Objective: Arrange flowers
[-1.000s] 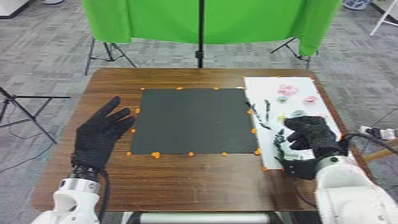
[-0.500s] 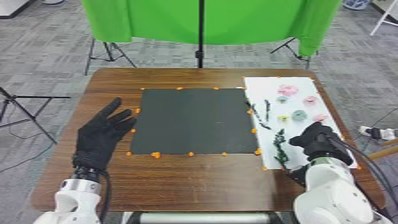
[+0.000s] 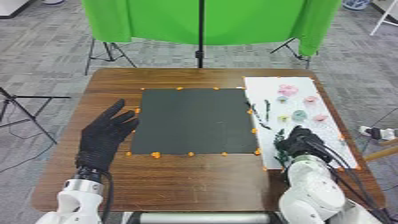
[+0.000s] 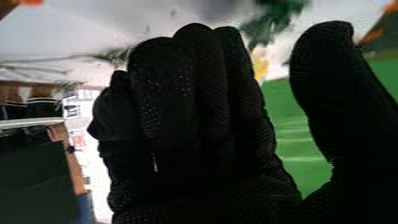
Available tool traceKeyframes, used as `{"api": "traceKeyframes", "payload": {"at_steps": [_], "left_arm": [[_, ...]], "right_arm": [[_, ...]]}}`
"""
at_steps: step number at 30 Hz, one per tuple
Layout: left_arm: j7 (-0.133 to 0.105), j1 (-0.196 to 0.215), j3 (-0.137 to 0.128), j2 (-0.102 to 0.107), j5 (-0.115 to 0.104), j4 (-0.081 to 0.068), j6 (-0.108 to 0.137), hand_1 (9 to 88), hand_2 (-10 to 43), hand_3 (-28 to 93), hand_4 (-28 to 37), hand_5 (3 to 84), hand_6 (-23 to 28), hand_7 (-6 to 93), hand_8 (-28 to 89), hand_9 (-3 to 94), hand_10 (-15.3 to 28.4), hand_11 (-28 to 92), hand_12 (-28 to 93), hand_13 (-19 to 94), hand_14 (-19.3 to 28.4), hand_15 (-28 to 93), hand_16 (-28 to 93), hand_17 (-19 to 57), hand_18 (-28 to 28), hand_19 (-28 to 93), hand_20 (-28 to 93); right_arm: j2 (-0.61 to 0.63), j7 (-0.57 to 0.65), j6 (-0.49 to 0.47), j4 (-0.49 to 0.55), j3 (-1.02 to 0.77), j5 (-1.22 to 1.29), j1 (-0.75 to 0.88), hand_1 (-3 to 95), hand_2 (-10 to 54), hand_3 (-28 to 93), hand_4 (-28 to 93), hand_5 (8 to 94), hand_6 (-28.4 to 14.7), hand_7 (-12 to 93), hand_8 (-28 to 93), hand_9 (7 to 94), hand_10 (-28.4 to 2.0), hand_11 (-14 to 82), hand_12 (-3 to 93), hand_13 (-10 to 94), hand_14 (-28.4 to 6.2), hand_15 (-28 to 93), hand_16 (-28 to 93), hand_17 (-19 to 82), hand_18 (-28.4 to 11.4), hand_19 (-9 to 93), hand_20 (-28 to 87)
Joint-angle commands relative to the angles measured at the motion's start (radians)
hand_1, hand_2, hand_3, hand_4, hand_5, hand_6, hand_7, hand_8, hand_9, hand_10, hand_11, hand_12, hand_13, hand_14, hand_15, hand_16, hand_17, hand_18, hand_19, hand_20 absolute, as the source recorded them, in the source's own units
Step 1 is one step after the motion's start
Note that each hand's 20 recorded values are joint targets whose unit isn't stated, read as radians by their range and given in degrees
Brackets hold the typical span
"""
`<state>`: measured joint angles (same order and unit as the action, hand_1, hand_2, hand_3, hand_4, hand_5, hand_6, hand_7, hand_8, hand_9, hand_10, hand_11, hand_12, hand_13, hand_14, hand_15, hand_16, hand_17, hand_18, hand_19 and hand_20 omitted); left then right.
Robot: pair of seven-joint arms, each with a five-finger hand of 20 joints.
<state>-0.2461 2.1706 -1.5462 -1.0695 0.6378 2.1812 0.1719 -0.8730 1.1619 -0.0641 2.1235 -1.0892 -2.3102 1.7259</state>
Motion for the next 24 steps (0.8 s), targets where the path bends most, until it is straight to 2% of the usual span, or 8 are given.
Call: {"api": "traceKeyframes", "payload": {"at_steps": [1, 6, 8, 10, 11, 13, 15, 24], "left_arm": [[0.012, 0.010, -0.007, -0.007, 0.007, 0.006, -0.009, 26.2, 8.2, 79, -22.8, 39.3, 9.6, 14.1, -10, 38.3, 21.1, 27, 11, 29, 28.4, 56, -10, -7.8, 24.8, 57, 11], [0.018, 0.014, -0.017, -0.008, 0.009, 0.013, -0.008, 26.3, 8.2, 79, -22.8, 39.3, 9.6, 14.1, -11, 38.4, 21.1, 27, 11, 29, 28.4, 56, -10, -7.8, 24.8, 57, 11], [0.011, 0.021, -0.021, -0.004, 0.009, 0.017, -0.003, 26.2, 8.2, 79, -22.8, 39.3, 9.7, 14.0, -10, 38.4, 21.1, 27, 11, 29, 28.4, 56, -10, -7.8, 24.8, 57, 11], [0.005, 0.025, -0.024, 0.000, 0.006, 0.021, 0.001, 26.3, 8.2, 79, -22.7, 39.3, 9.6, 14.0, -10, 38.3, 21.1, 27, 11, 29, 28.4, 56, -10, -7.8, 24.8, 57, 11], [0.001, 0.027, -0.025, 0.002, 0.005, 0.022, 0.003, 26.3, 8.2, 79, -22.7, 39.3, 9.6, 14.0, -10, 38.3, 21.1, 27, 11, 29, 28.4, 56, -10, -7.8, 24.8, 57, 11], [-0.029, 0.035, -0.015, 0.020, -0.004, 0.024, 0.016, 26.2, 8.1, 79, -22.7, 39.3, 9.6, 14.0, -10, 38.3, 21.1, 27, 11, 29, 28.4, 56, -10, -7.8, 24.8, 57, 11], [-0.051, 0.039, -0.007, 0.033, -0.012, 0.025, 0.025, 26.2, 8.1, 79, -22.7, 39.3, 9.7, 14.0, -10, 38.3, 21.1, 27, 11, 29, 28.4, 56, -10, -7.8, 24.8, 57, 11], [-0.060, 0.047, -0.015, 0.039, -0.010, 0.031, 0.022, 26.4, 8.2, 79, -22.8, 39.3, 9.7, 14.0, -10, 38.3, 21.1, 27, 11, 29, 28.4, 56, -10, -7.8, 24.8, 57, 11]], "right_arm": [[-0.024, 0.012, -0.136, -0.047, 0.103, -0.049, -0.065, 38.1, -9.5, 73, -25, 68.7, -5.9, 22, -12, 70.0, -17.9, 52.4, 19.1, 73, -12.0, 69, 14, 45, -22.1, 93, 36], [-0.029, 0.014, -0.229, -0.075, 0.145, -0.027, -0.073, 40.1, -9.5, 74, -25, 72.0, -5.4, 27, -12, 70.9, -17.4, 53.6, 19.5, 74, -11.6, 69, 13, 46, -21.8, 93, 38], [-0.029, 0.002, -0.257, -0.086, 0.157, -0.035, -0.069, 44.9, -9.5, 70, -27, 73.1, -5.9, 32, -1, 72.5, -16.6, 55.6, 19.9, 75, -11.1, 70, 14, 47, -21.7, 93, 40], [-0.022, -0.005, -0.264, -0.097, 0.176, -0.038, -0.070, 50.7, -9.5, 65, -27, 74.5, -5.8, 37, 4, 74.5, -15.3, 56.6, 20.3, 76, -10.7, 71, 15, 48, -21.7, 93, 43], [-0.021, -0.005, -0.272, -0.099, 0.180, -0.029, -0.070, 52.4, -9.5, 65, -27, 76.1, -5.1, 39, 5, 76.3, -14.3, 56.8, 21.6, 78, -10.3, 72, 15, 49, -21.5, 93, 46], [-0.021, -0.009, -0.269, -0.106, 0.187, -0.034, -0.071, 55.2, -9.5, 66, -28, 79.3, -3.8, 40, 6, 79.4, -12.7, 55.9, 24.2, 80, -9.6, 72, 16, 51, -21.2, 93, 49], [-0.008, -0.019, -0.223, -0.111, 0.196, -0.048, -0.070, 56.9, -9.5, 66, -28, 81.5, -3.5, 39, 7, 81.5, -11.9, 55.4, 25.1, 82, -9.3, 73, 17, 53, -20.8, 93, 50], [0.051, -0.022, 0.021, -0.078, 0.185, -0.143, -0.083, 56.9, -9.5, 70, -28, 85.7, -4.7, 34, 10, 85.4, -11.3, 52.5, 25.3, 85, -9.4, 71, 17, 54, -20.8, 93, 50]]}}
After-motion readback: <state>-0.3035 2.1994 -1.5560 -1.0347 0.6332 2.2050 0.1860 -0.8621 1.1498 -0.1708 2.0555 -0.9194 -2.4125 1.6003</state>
